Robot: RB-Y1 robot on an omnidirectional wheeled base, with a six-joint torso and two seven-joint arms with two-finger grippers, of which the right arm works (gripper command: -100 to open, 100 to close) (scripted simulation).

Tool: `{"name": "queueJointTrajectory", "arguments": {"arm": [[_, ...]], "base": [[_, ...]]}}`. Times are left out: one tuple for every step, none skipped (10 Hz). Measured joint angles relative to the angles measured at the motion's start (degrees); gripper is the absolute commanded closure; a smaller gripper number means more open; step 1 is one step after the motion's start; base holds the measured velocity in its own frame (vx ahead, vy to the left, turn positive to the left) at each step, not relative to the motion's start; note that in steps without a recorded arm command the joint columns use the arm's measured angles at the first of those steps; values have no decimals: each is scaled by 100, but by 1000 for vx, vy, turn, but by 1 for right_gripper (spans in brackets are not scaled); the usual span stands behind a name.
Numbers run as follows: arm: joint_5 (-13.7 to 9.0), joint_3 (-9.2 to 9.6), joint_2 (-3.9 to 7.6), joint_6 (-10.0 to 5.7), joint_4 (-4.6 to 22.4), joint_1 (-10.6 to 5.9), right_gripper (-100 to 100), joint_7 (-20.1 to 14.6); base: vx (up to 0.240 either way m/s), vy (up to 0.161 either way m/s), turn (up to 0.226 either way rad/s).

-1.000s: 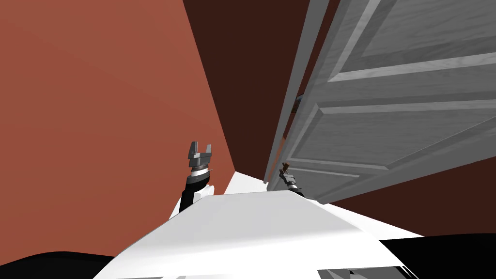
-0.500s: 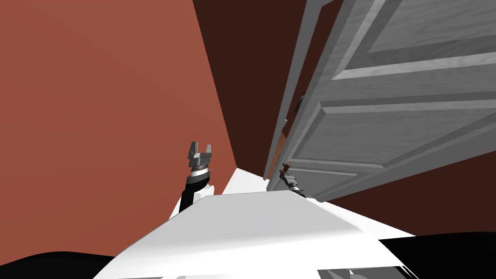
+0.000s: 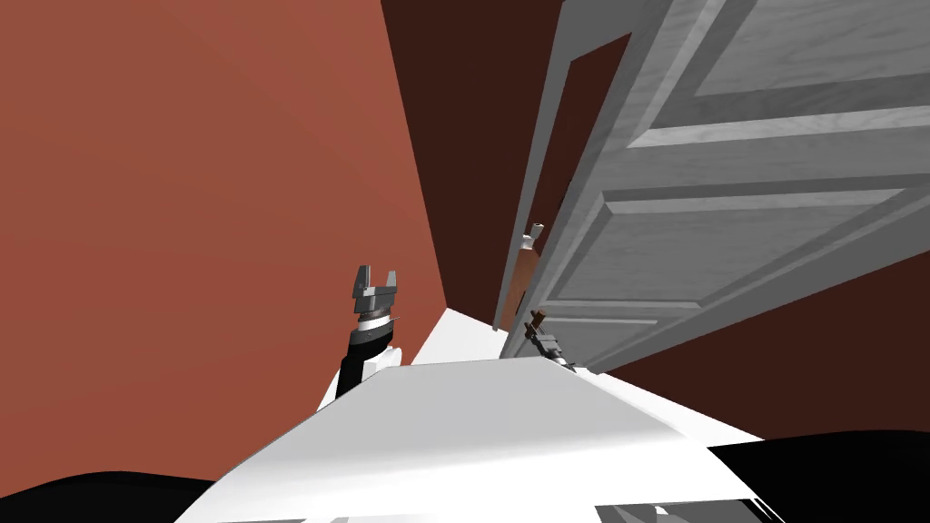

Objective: Pull the door open

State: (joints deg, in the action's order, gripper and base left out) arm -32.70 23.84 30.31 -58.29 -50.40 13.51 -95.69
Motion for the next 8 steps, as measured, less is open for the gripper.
{"name": "queueJointTrajectory", "arguments": {"arm": [[8, 17, 0, -11, 12, 11, 100, -17], [20, 46, 52, -66, 24, 41, 100, -49], [36, 81, 94, -135, 32, 49, 100, -98], [65, 131, 112, -240, 98, 40, 100, -154], [93, 189, 169, -355, 147, 76, 100, -220], [124, 255, 217, -462, 224, 96, 100, -297], [145, 309, 268, -509, 183, 168, 100, -337], [173, 367, 304, -586, 194, 201, 100, -382]], "base": [[-143, -27, 159], [-211, -67, 141], [-232, -73, 120], [-236, -41, 166], [-220, -54, 144], [-214, -81, 122], [-249, -92, 124], [-119, -34, 36]]}}
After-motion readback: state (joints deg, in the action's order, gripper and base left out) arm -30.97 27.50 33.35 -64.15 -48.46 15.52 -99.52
